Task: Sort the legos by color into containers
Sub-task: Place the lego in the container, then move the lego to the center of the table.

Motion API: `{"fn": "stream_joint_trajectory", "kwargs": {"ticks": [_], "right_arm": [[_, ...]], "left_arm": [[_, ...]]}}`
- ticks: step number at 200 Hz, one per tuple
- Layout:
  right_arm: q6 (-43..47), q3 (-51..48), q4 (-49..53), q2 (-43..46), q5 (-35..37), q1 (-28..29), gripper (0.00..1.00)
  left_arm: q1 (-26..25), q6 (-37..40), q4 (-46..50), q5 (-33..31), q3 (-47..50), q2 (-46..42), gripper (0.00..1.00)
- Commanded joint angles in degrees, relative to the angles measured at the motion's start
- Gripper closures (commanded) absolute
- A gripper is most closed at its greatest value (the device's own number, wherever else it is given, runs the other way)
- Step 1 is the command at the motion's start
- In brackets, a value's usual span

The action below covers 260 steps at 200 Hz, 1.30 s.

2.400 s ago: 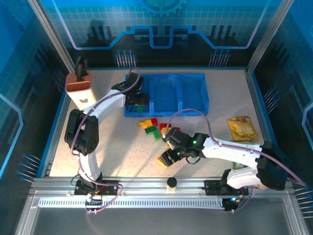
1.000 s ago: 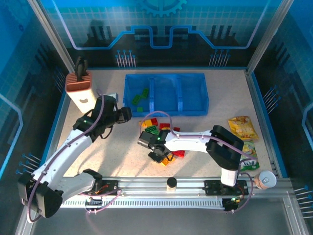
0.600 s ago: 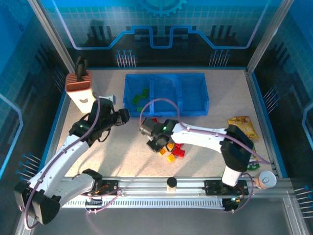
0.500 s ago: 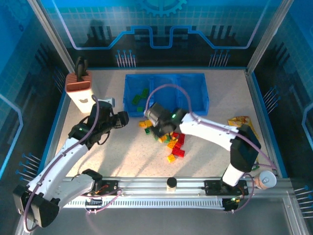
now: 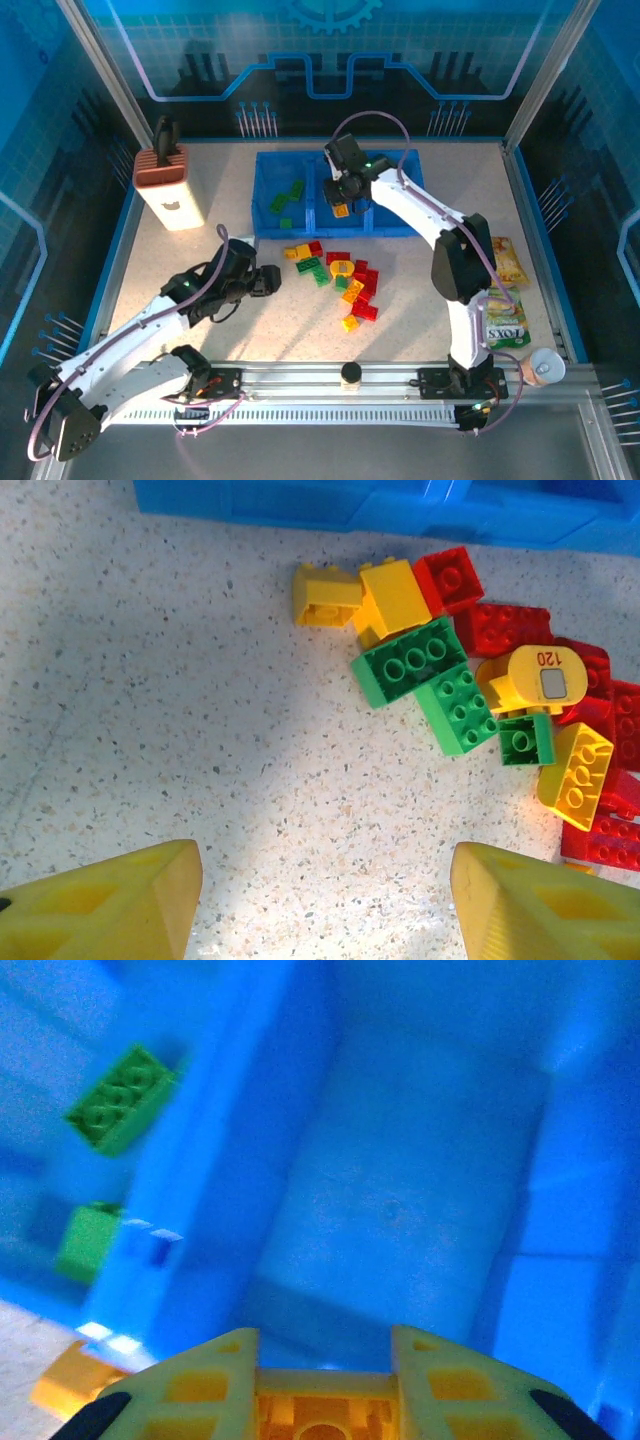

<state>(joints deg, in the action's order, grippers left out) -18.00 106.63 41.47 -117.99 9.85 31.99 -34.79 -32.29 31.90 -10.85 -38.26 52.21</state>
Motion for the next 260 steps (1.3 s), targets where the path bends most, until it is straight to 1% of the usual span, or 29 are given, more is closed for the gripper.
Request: {"fn": "stream_joint_trajectory", "kwargs": {"ticks": [1, 27, 34, 43, 57, 69, 98, 126, 142, 161, 195, 235, 260], "right_arm": [[-2.3, 5.0, 2.7, -2.8, -1.3, -2.0, 0.72], [-2.3, 7.8, 3.2, -5.1, -1.4, -2.2, 0.69], [-2.3, 8.6, 3.4, -5.6, -1.3, -2.2, 0.67], [-2.4, 9.6, 4.0, -6.2, -1.0, -2.2, 0.58], [-2.4, 10.8, 4.7, -6.4, -0.9, -2.2, 0.38], [-2.4, 10.8, 4.7, -5.5, -1.0, -2.1, 0.34], [-1.9, 8.6, 3.8, -1.1, -0.1, -0.8, 0.33], [-1.9, 2.0, 0.8, 6.7, -0.2, 0.6, 0.34], [-2.3, -4.6, -2.6, 13.0, -0.4, 1.5, 0.34], [-2.9, -14.0, -7.0, 20.7, -1.4, 2.4, 0.35], [-4.4, -28.8, -10.8, 32.3, -1.0, 3.1, 0.36], [-7.3, -43.6, -13.8, 42.5, 0.6, 3.1, 0.37], [-9.5, -49.8, -15.6, 46.6, 0.0, 3.1, 0.37]], "left_arm": [[-0.6, -2.7, -2.3, 0.3, 1.4, 1.2, 0.32], [-0.7, -3.1, -4.3, 0.4, 1.6, 3.0, 0.33], [-0.7, -3.3, -4.8, 0.5, 1.5, 3.6, 0.32], [-0.7, -3.4, -5.3, 0.6, 1.3, 4.3, 0.32], [-0.6, -3.3, -5.6, 0.6, 0.7, 5.5, 0.32], [-0.7, -3.1, -5.8, 0.3, 0.3, 6.3, 0.32], [-0.6, -3.1, -7.2, -0.2, -0.2, 8.2, 0.32], [-0.2, -3.1, -9.2, 0.4, -1.5, 12.4, 0.32], [0.4, -2.5, -10.4, 0.4, -2.8, 15.4, 0.32], [2.2, -1.9, -12.7, 1.3, -3.9, 19.0, 0.32], [5.3, 0.4, -15.3, 2.1, -7.7, 26.9, 0.33], [7.3, 2.1, -16.8, 3.3, -11.8, 34.9, 0.34], [7.9, 2.5, -17.2, 3.8, -13.9, 38.6, 0.36]]}}
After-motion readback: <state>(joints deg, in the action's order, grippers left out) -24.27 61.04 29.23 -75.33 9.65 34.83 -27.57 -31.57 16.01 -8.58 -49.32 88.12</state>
